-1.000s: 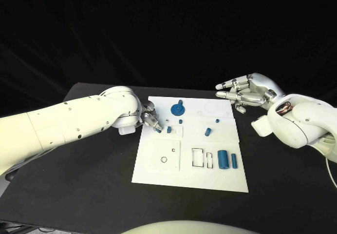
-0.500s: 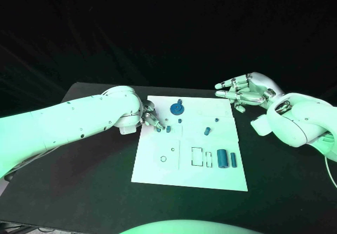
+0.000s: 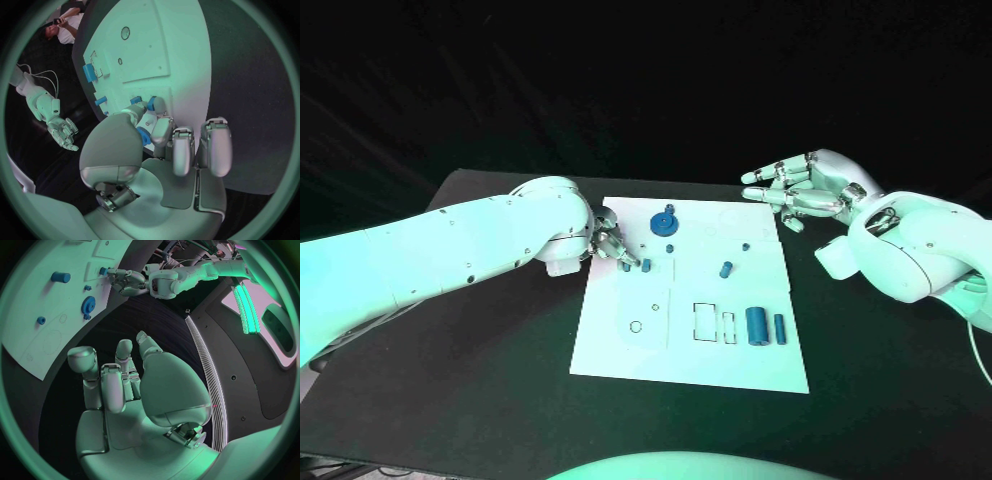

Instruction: Assemble the parts on the task board

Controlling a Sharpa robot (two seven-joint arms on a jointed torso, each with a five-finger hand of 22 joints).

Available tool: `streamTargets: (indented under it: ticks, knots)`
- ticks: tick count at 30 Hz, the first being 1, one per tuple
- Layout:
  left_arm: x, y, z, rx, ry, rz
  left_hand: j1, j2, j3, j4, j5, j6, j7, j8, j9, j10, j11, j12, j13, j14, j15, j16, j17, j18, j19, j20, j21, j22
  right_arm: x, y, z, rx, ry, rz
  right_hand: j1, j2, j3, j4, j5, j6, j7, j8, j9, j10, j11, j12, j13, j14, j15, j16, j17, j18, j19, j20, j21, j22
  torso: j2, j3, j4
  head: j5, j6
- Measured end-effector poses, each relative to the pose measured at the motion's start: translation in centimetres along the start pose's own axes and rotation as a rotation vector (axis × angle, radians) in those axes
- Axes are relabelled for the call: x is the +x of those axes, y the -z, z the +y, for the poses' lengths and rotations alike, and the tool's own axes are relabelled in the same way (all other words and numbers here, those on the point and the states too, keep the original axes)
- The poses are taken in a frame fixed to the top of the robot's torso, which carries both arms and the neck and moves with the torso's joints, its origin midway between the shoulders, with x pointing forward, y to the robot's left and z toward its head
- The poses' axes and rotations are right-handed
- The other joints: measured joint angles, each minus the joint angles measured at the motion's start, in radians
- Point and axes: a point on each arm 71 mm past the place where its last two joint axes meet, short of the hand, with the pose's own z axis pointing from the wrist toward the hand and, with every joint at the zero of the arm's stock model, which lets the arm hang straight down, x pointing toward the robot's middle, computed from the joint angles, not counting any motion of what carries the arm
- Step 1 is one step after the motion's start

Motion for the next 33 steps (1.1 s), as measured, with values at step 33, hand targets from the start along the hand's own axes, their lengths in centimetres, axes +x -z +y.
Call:
streamTargets:
  ticks: [33]
  knots:
    - [-2.1, 1.0, 0.1, 0.246, 0.309, -0.141, 0.32, 0.142, -0.378, 0.01, -0.145, -0.252, 0.135, -0.1, -0.168, -0.493, 0.133, -0.541, -0.552, -0.205, 0.104, -0.479, -0.287, 0.128, -0.317, 0.089, -0.867, -0.291, 0.1, -0.1, -0.2, 0.005, 0.0, 0.003, 0.0, 0.0, 0.0, 0.0, 0.0, 0.0, 0.0, 0.0, 0.0, 0.0, 0.0, -0.004, -0.002, 0.0, 0.0, 0.0, 0.0, 0.0, -0.004, 0.004, -0.003, -0.006, -0.001, 0.0011, 0.0002, -0.011, 0.015]
